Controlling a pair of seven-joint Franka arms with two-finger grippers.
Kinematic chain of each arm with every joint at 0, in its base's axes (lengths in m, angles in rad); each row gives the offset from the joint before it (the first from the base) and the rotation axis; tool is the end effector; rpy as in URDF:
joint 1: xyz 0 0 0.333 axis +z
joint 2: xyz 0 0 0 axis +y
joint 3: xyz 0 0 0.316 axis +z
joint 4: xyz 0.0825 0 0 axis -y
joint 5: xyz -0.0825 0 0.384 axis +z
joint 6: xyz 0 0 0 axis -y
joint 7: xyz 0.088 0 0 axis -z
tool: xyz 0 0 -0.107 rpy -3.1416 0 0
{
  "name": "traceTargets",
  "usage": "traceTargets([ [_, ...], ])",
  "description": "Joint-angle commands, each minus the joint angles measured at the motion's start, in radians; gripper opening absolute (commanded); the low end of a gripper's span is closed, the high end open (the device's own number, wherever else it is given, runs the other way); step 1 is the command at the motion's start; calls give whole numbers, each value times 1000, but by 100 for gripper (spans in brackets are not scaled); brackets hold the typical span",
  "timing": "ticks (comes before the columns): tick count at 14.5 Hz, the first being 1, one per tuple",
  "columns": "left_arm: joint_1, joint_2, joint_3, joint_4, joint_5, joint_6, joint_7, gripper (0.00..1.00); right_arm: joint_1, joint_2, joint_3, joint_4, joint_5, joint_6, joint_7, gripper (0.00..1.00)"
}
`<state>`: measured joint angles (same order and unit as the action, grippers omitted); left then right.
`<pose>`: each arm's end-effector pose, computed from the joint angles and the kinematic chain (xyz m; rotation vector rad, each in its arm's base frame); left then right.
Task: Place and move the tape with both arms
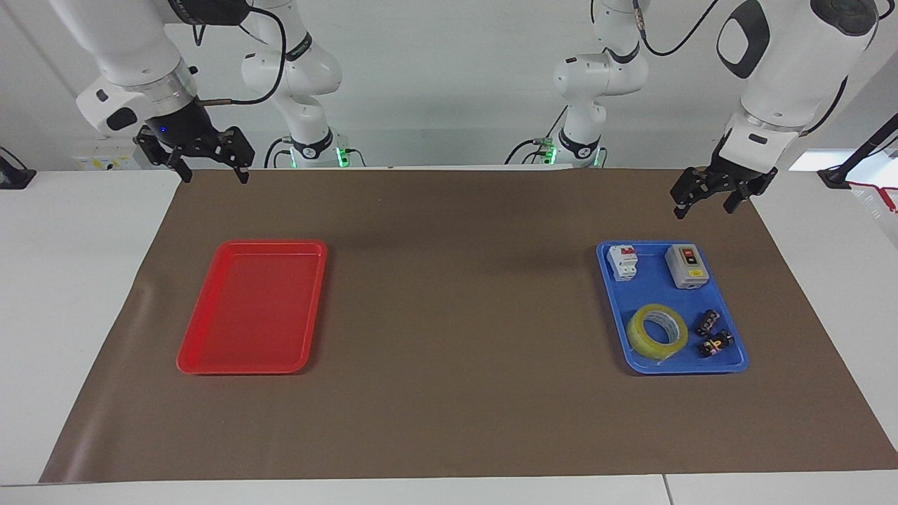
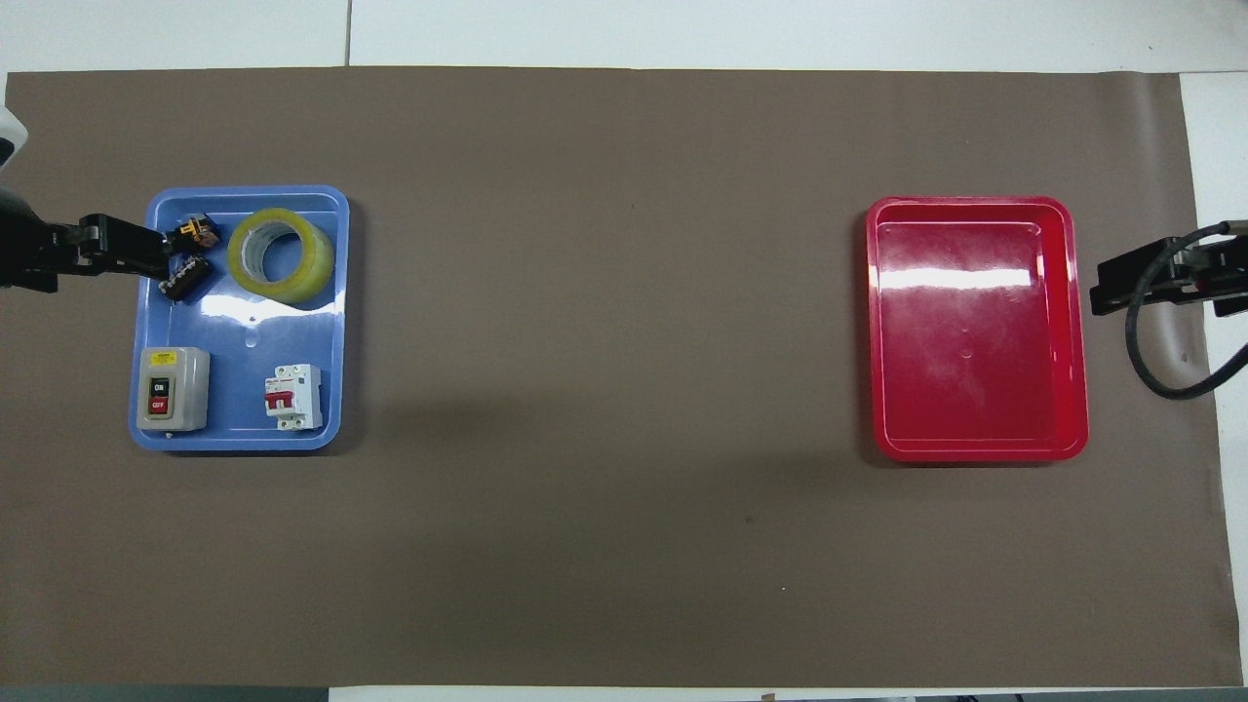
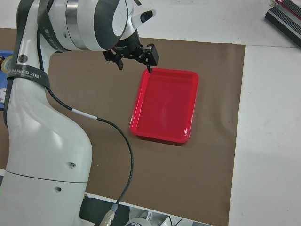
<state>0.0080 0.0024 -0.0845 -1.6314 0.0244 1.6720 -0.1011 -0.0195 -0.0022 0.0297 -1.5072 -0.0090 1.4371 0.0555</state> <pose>0.5622 -0.0407 0.6034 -3.1201 -0.0353 -0.0627 0.5401 0.0045 0.6440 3.1277 -0.0723 -0.1057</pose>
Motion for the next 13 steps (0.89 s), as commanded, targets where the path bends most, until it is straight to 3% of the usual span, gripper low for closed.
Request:
traceTargets([
  [1, 7, -30, 3, -38, -20, 20, 15, 100, -7, -12, 3, -7, -5, 0, -8, 100],
  [11, 7, -28, 3, -36, -20, 25, 15, 100, -5, -13, 4, -8, -23, -1, -8, 100],
  [13, 7, -21, 3, -35, -20, 76, 15, 100, -5, -13, 4, -7, -23, -1, -8, 100],
])
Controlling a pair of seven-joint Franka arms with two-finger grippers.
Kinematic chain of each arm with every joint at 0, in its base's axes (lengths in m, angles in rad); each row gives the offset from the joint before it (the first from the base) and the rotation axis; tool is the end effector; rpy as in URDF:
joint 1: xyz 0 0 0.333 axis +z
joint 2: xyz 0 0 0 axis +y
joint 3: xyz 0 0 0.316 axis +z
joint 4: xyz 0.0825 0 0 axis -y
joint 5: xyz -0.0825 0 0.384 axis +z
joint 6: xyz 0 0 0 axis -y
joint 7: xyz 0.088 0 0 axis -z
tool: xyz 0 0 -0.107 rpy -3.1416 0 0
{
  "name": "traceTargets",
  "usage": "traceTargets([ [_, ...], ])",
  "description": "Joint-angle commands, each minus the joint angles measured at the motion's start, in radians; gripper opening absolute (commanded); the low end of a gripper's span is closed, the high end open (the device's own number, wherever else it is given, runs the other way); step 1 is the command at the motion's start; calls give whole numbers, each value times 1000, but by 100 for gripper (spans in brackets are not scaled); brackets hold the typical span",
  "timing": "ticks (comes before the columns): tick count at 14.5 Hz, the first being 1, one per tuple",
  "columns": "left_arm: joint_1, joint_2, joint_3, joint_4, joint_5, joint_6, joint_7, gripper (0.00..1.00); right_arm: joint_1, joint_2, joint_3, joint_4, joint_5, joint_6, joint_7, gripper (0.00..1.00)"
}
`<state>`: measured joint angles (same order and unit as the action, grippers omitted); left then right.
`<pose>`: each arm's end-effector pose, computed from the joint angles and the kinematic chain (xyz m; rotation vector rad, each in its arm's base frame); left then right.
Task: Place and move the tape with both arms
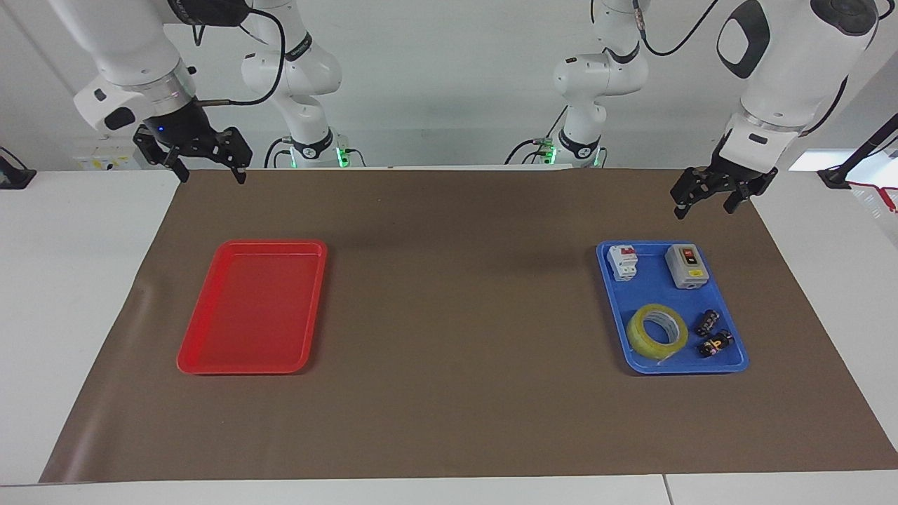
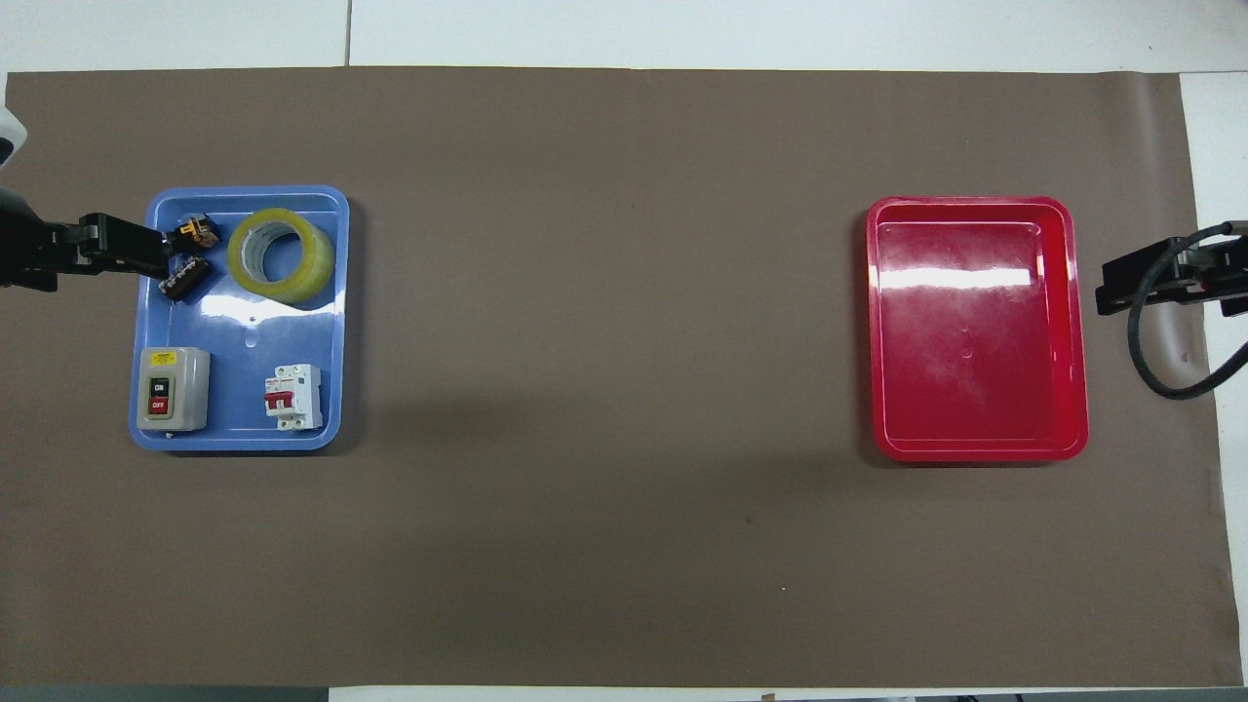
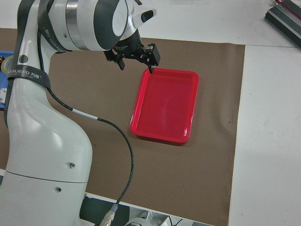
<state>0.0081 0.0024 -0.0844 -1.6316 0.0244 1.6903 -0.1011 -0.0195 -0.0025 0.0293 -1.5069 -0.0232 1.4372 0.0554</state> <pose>0.5641 -0.0407 0.6050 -3.1211 -0.0352 -0.0909 0.5400 0.0026 0.6444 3.1136 -0.0746 -0.1035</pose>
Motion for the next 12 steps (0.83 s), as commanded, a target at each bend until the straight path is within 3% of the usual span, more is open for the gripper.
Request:
traceTargets([
  [1, 7, -16, 3, -34, -20, 63, 15, 100, -5, -13, 4, -7, -9, -1, -8, 100],
  [6, 7, 45, 5, -25, -20, 110, 17, 100, -4, -13, 4, -7, -7, -3, -8, 100],
  [12, 10, 212, 6, -24, -20, 287, 17, 100, -2, -13, 8, -7, -7, -6, -6, 100],
])
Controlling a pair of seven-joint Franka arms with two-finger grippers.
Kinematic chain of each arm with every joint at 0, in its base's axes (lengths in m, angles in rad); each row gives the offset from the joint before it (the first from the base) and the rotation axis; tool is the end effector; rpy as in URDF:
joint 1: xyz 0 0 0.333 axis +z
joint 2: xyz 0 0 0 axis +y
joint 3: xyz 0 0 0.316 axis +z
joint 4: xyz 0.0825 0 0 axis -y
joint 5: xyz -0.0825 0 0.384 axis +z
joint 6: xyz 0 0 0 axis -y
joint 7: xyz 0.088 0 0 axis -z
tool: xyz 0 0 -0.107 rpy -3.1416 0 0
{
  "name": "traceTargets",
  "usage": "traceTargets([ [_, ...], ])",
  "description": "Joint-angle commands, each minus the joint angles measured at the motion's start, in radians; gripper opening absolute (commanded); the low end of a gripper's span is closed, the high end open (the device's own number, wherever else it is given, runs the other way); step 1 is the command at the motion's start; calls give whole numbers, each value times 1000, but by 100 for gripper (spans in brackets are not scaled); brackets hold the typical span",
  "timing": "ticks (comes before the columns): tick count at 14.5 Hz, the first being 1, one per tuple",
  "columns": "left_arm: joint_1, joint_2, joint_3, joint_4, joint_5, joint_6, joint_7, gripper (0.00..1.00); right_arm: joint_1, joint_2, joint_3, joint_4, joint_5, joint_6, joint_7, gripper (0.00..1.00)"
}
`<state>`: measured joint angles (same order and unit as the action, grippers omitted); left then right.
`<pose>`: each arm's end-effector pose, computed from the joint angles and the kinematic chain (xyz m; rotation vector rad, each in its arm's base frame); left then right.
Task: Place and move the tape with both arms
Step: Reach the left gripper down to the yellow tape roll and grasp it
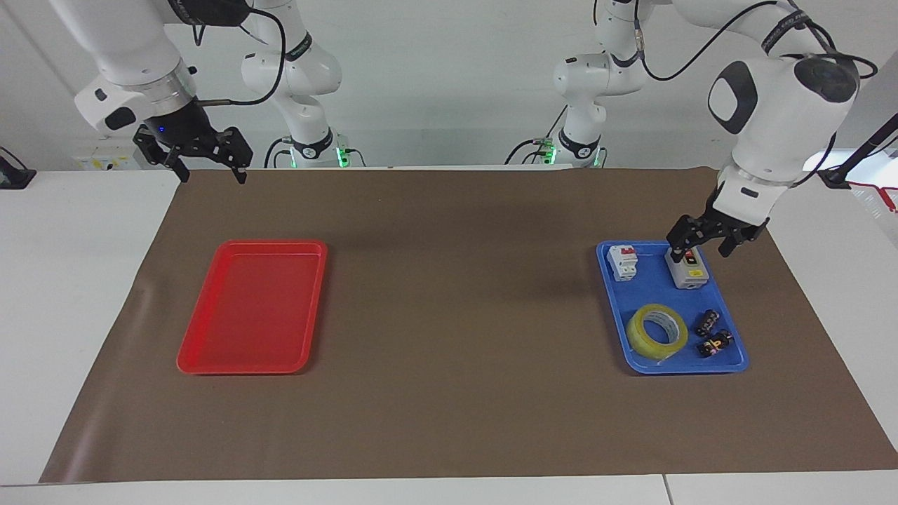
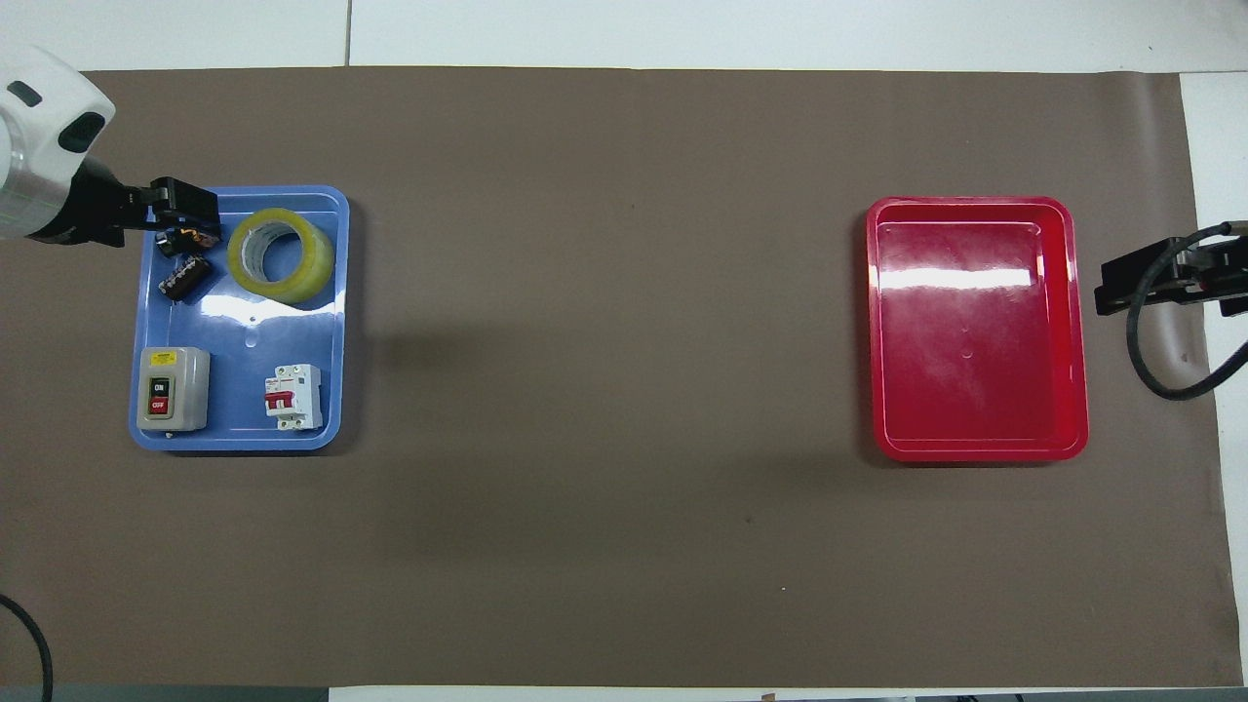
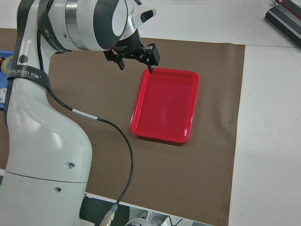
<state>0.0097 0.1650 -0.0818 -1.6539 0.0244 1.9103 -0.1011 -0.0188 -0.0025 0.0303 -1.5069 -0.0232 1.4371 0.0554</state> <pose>0.6218 -0.0400 0.5186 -3.1360 -0.0371 -0.1451 0.5400 0.0035 0.6444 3.1136 -0.0720 -0.1036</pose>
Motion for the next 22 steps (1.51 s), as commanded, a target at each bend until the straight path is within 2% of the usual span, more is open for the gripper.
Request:
traceTargets([
  [1, 15, 76, 4, -3, -20, 94, 18, 100, -4, -13, 6, -7, -8, -4, -8, 100],
  [4, 24, 132, 4, -23, -20, 176, 20, 100, -4, -13, 6, -10, -7, 2, -8, 100],
  [8, 44, 157, 4, -150, -20, 340, 20, 97, -4, -14, 6, -12, -6, 0, -8, 100],
  [11, 75, 200, 5, -161, -20, 386, 21, 96, -4, -13, 6, -10, -8, 0, -9, 100],
  [15, 75, 206, 5, -207, -20, 426, 18, 94, -4, -13, 6, -10, -6, 2, -8, 100],
  [16, 70, 205, 5, -217, -20, 440, 18, 88, -3, -14, 6, -10, -6, 0, -6, 100],
  [17, 67, 203, 5, -222, -20, 446, 18, 70, -4, -14, 6, -10, -6, 0, -6, 100],
  [18, 66, 203, 5, -222, -20, 446, 15, 44, -4, -13, 6, -10, -6, 0, -6, 100],
  [19, 64, 203, 5, -222, -20, 444, 11, 12, -3, -13, 6, -10, -6, 0, -6, 100],
  [20, 64, 203, 5, -222, -20, 444, 11, 0, -3, -13, 6, -10, -6, 2, -6, 100],
  [22, 64, 202, 5, -221, -20, 435, 15, 0, -3, -14, 10, -12, -6, 3, -5, 100],
])
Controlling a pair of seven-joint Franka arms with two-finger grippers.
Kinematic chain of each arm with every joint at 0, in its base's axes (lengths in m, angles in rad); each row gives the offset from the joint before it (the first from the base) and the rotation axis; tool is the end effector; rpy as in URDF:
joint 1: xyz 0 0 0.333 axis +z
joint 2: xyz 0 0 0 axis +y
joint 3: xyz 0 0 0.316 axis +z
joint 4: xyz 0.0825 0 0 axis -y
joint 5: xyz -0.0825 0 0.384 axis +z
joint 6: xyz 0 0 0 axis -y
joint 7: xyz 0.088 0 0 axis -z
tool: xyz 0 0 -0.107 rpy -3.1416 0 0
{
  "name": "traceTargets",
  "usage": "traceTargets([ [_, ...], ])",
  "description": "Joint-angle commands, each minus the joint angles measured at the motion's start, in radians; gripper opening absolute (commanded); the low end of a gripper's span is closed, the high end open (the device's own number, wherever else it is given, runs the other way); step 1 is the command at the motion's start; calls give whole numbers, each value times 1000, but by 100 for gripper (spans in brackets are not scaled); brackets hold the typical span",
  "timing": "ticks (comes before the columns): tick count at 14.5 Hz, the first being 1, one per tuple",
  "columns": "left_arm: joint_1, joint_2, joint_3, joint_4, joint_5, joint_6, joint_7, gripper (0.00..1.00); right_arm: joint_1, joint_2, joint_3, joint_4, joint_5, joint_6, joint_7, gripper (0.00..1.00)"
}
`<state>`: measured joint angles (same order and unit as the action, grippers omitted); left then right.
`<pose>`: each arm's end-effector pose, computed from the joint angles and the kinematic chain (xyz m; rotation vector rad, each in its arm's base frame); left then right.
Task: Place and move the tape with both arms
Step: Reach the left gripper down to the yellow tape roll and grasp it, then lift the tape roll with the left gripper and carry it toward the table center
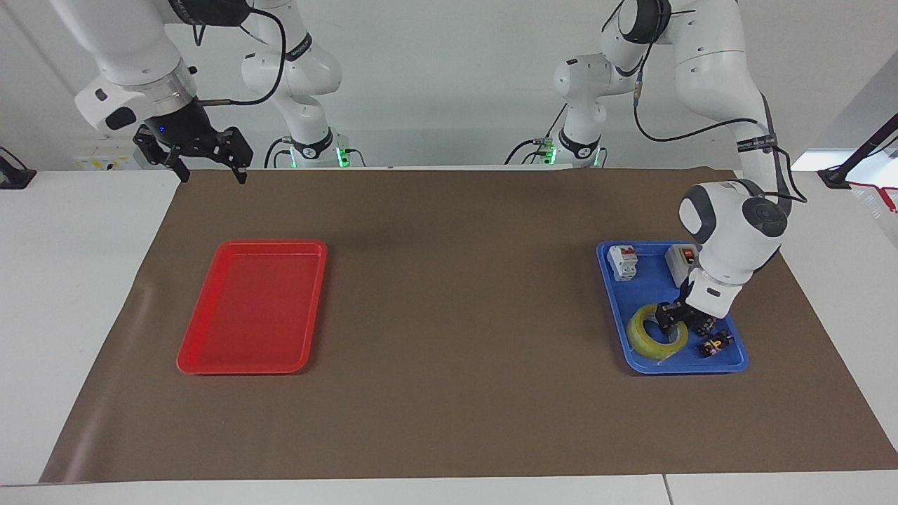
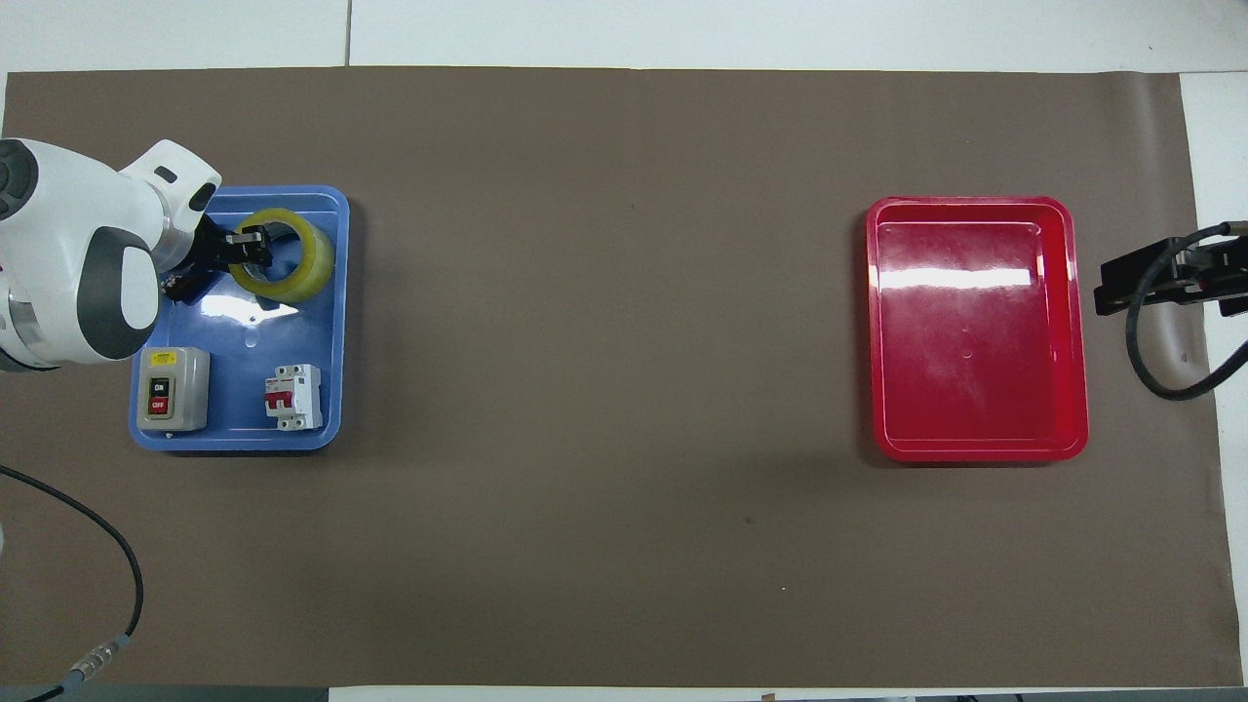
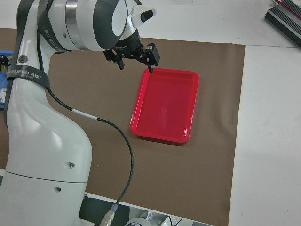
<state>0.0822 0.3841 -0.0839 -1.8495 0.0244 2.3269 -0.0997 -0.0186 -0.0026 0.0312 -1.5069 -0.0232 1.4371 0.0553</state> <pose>0.6460 0.0030 0.3263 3.1176 0.1399 0.1468 0.5400 0.0041 0.6444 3.1136 -0.0701 -0.1034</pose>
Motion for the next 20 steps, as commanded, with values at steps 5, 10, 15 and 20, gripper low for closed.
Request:
traceTargets([
  [5, -7, -66, 9, 18, -20, -62, 11, 0, -4, -13, 10, -10, -4, 2, -6, 100],
  [10, -31, -97, 4, 183, -9, -294, 0, 0, -4, -13, 10, -9, -1, 3, -6, 100],
  [15, -211, -96, 6, 177, 32, -281, -191, 0, -6, -13, 10, -7, 3, 2, -6, 100],
  [20, -474, -76, 4, 173, 84, -244, -564, 0, -12, -16, 9, -15, 6, 0, -6, 100],
])
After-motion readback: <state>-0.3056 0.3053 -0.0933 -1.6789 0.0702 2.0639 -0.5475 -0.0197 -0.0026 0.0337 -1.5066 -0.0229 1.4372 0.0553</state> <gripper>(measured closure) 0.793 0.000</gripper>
